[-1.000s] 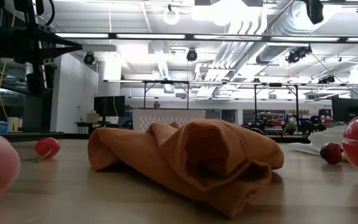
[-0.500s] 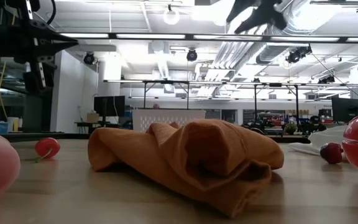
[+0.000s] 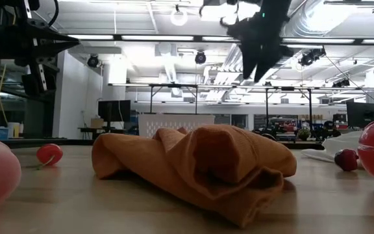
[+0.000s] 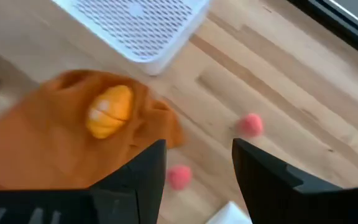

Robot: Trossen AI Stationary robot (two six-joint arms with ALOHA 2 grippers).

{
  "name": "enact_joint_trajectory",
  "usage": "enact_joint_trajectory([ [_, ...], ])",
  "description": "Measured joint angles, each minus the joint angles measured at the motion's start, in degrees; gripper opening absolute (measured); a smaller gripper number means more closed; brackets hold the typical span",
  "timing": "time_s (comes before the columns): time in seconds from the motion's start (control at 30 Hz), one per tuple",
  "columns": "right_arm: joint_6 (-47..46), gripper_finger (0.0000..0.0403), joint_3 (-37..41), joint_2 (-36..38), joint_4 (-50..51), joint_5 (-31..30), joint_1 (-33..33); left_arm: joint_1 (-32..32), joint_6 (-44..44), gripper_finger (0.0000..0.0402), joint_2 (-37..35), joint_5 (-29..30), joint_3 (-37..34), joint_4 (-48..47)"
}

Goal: Pick and placing Produce into tupperware
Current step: Put the top pink peach into the white basket

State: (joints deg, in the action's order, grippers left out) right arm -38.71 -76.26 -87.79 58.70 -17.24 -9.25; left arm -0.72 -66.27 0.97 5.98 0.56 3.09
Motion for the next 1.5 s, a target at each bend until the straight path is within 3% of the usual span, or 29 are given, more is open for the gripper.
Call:
enact_joint_trajectory([
  [0.2,6.7,0.0176,3.6,-1.9,-2.6,5.7,-5.0,0.0,-0.1,0.0001,0.0,-1.1,0.0,-0.2],
  [0.4,7.7,0.0176,8.0,-1.3,-3.7,10.2,-10.5,0.0,-0.1,0.0001,0.0,-1.1,0.0,-0.2],
  [0.77,10.5,0.0176,8.5,-1.4,-3.7,16.3,-19.5,0.0,-0.1,0.0001,0.0,-1.1,0.0,-0.3],
  [1.17,12.5,0.0176,8.5,-1.7,-3.7,19.2,-24.3,0.0,0.0,0.0001,0.0,-1.1,0.0,-1.5],
  [1.5,17.4,0.0176,8.6,-6.9,-4.2,20.7,-24.9,0.0,0.0,0.0001,0.0,-1.1,0.0,-1.5],
])
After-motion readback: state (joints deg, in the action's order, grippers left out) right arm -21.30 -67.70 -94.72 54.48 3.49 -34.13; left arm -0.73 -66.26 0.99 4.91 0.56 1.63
